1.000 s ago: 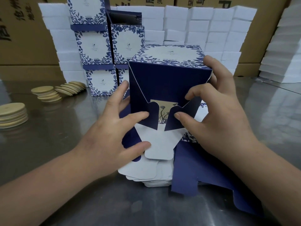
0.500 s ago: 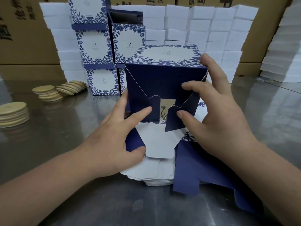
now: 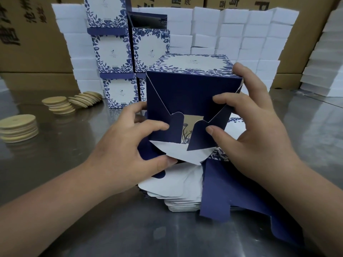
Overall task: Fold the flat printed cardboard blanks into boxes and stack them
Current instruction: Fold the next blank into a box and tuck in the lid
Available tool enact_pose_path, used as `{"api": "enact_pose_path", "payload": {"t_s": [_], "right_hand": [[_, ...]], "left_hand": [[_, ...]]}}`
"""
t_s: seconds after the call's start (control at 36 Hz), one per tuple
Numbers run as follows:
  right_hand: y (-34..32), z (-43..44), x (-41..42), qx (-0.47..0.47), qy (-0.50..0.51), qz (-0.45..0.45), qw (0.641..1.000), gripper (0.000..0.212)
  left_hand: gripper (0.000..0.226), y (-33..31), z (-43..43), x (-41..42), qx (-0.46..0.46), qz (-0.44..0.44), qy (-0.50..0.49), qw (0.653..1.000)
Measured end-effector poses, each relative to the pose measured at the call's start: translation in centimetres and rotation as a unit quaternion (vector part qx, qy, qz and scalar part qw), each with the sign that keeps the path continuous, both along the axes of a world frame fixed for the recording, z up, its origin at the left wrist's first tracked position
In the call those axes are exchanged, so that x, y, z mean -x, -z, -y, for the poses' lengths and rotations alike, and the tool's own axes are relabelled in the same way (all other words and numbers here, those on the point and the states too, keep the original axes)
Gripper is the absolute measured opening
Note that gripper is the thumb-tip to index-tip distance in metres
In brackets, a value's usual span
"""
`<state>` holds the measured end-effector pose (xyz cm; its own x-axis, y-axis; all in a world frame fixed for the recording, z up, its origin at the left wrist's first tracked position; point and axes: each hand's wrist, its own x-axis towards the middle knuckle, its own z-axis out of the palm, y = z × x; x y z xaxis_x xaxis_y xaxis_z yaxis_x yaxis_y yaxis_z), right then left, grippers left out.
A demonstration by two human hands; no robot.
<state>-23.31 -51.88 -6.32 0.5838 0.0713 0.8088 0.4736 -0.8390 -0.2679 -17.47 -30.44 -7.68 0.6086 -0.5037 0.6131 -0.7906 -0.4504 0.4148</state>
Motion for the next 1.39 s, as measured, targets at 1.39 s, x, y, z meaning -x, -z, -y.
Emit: {"api": "enact_pose_path", "payload": {"t_s": [1.39], "right_hand": [[0.9, -1.3, -0.6, -0.217, -0.135, -0.173, 0.951, 0.039]], "left_hand": [[0.055, -1.0, 1.2, 0.9, 0.082, -0.121, -0.073, 0.987]]}}
